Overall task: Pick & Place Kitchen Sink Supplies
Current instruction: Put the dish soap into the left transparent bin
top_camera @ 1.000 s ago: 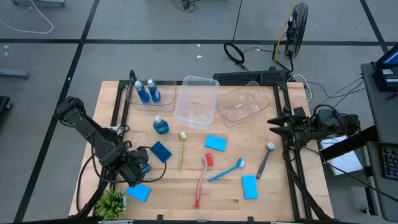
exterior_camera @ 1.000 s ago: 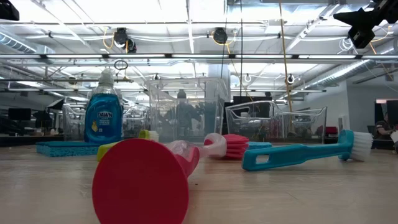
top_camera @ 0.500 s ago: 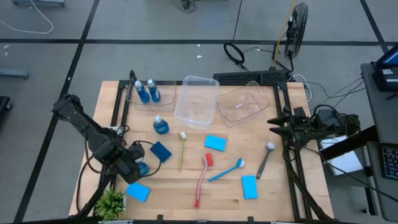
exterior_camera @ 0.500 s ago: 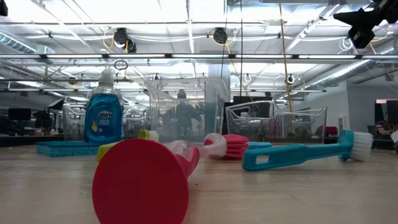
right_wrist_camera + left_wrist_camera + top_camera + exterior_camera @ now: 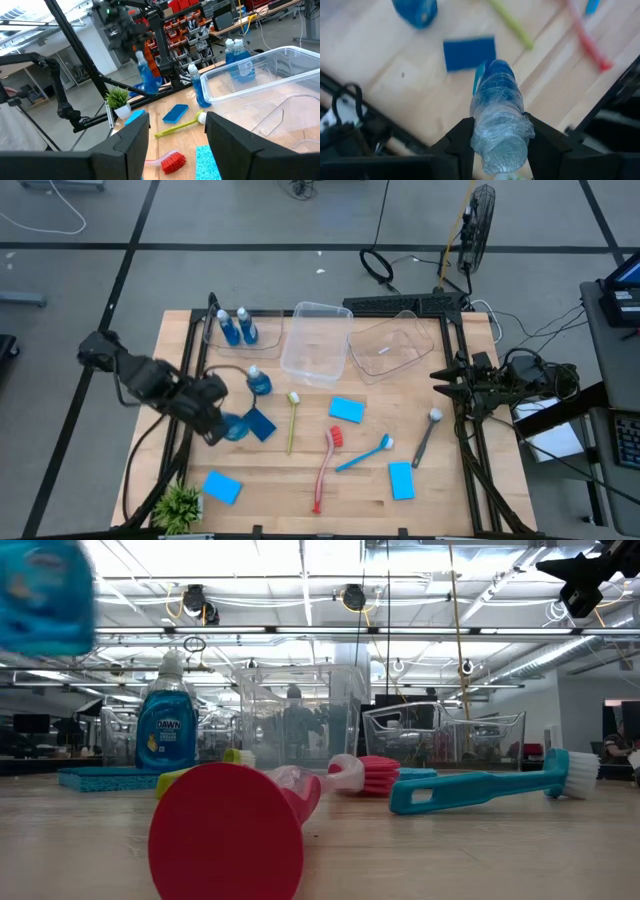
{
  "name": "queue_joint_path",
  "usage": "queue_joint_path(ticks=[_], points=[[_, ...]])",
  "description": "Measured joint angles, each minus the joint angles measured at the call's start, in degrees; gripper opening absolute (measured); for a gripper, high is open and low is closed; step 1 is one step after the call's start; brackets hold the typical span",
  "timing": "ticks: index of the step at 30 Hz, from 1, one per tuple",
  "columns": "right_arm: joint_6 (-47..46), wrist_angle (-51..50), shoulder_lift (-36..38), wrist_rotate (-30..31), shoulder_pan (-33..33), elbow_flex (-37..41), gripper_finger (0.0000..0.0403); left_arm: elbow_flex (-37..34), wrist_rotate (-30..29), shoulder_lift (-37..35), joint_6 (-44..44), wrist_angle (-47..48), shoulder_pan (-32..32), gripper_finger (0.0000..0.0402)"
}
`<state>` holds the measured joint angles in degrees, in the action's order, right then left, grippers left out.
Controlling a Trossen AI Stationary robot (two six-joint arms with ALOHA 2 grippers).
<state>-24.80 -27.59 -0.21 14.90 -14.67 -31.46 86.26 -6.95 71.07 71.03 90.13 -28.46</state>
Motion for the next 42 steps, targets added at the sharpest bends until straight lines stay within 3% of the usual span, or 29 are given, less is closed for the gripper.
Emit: queue_joint_path(ticks=[13, 28, 42], points=[[-0.01, 0.0, 0.02, 0.0, 0.0, 0.0, 0.0183, 10.33, -5.03, 0.06, -4.67, -0.56, 15.68, 0.014], [-0.08, 0.0, 0.0, 0.0, 0.0, 0.0, 0.0183, 12.75, -16.2, 0.46, -16.87, -12.37, 34.15, 0.014], [-0.53, 0.0, 0.0, 0.0, 0.02, 0.0, 0.0183, 12.78, -12.61, 9.85, -26.42, -18.56, 50.94, 0.014]])
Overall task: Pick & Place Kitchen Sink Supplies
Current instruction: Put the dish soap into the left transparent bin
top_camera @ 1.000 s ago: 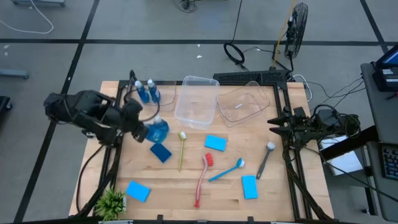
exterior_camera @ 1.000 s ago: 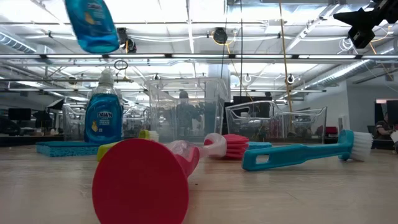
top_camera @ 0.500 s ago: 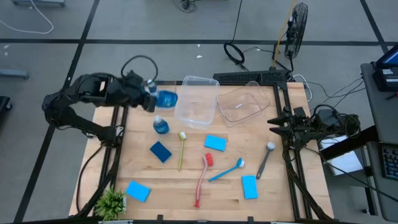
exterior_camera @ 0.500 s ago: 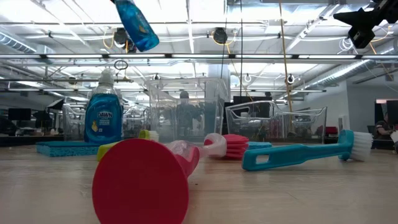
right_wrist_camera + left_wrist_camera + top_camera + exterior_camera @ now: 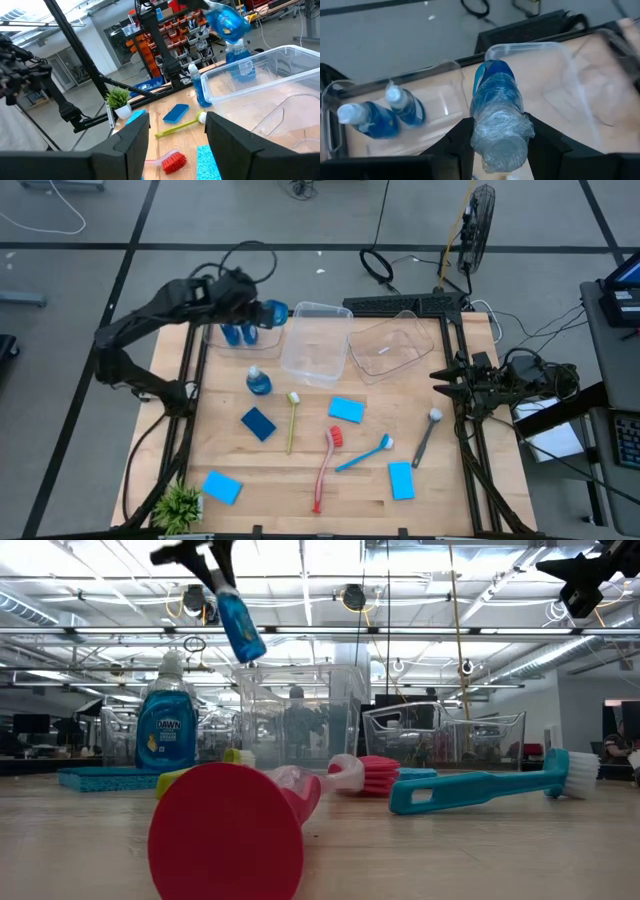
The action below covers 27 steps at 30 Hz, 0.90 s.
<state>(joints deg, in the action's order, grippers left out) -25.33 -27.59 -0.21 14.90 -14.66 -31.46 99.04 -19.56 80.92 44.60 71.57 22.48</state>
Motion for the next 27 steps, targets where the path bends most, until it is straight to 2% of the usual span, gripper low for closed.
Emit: queue_joint_path(ticks=[7, 16, 27], points=[[-0.58, -0.02, 0.0, 0.0, -0.01, 0.0, 0.0183, -0.04, 1.66, 6.22, -1.45, -0.4, 5.66, 0.014], [-0.58, -0.02, 0.01, 0.0, -0.01, 0.0, 0.0183, -0.04, 1.42, 10.46, -0.91, 0.1, 11.44, 0.014], [-0.59, -0.03, 0.02, 0.0, -0.01, 0.0, 0.0183, -0.06, 2.35, 12.55, -0.59, 3.55, 12.87, 0.014]])
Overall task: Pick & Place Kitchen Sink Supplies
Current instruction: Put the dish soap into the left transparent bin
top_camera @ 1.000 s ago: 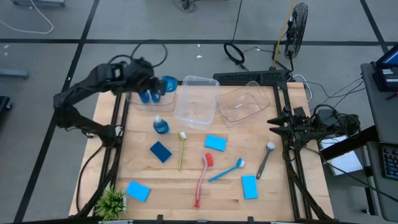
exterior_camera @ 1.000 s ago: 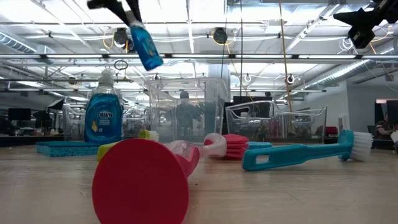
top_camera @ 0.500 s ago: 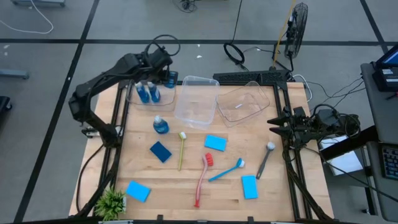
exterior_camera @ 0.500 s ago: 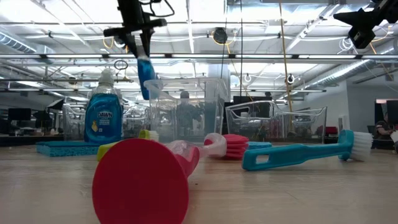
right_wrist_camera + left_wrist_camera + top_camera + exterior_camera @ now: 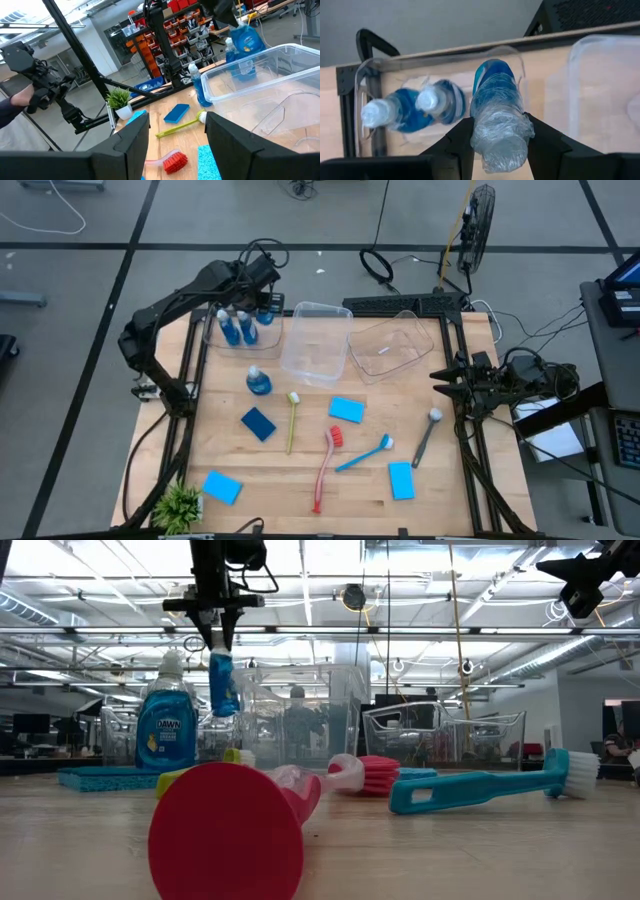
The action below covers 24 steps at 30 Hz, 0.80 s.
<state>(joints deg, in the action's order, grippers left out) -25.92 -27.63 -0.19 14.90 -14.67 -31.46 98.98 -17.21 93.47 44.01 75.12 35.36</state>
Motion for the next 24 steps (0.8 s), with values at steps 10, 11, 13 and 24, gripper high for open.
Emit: queue_joint_path(ticks=[10, 11, 13, 24], points=[[0.01, -0.01, -0.02, 0.0, 0.01, 0.0, 0.0183, 0.02, 0.66, 0.67, 0.37, 0.79, -0.54, 0.014], [0.01, -0.01, -0.01, 0.0, 0.0, 0.0, 0.0183, 0.01, 0.64, 1.17, 0.44, 1.31, -0.57, 0.014], [0.01, -0.01, -0.01, 0.0, 0.01, 0.0, 0.0183, 0.01, 0.77, 2.43, 0.24, 1.94, -0.57, 0.014], [-0.43, -0.03, -0.02, -0.04, -0.01, 0.0, 0.0183, 0.0, 0.02, 7.64, -1.52, 1.79, 0.42, 0.014]])
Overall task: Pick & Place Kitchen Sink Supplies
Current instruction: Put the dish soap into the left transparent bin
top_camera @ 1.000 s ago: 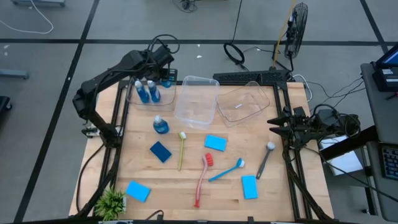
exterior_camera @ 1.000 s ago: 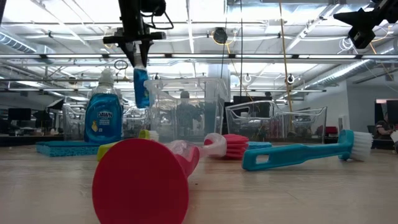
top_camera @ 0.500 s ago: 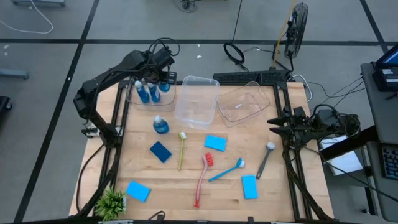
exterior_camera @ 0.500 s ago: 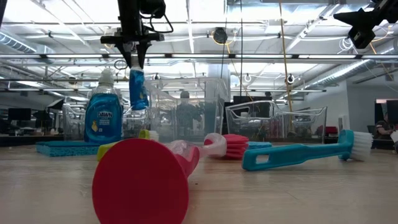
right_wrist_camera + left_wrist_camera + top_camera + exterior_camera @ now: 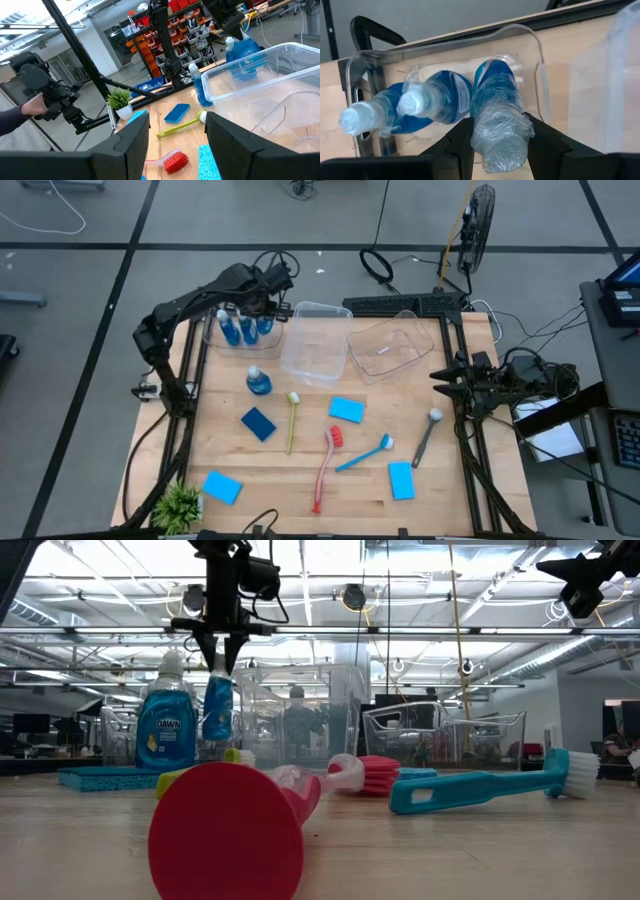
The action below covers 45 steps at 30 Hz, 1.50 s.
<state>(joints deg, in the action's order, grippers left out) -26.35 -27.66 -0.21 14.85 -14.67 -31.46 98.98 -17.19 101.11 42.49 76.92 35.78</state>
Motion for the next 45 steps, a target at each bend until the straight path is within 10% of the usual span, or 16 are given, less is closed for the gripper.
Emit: queue_joint_path(ticks=[45], points=[[-0.66, 0.0, 0.0, -0.02, 0.0, 0.0, 0.0183, -6.49, -0.87, 0.93, -0.63, 0.95, 3.24, 0.014]])
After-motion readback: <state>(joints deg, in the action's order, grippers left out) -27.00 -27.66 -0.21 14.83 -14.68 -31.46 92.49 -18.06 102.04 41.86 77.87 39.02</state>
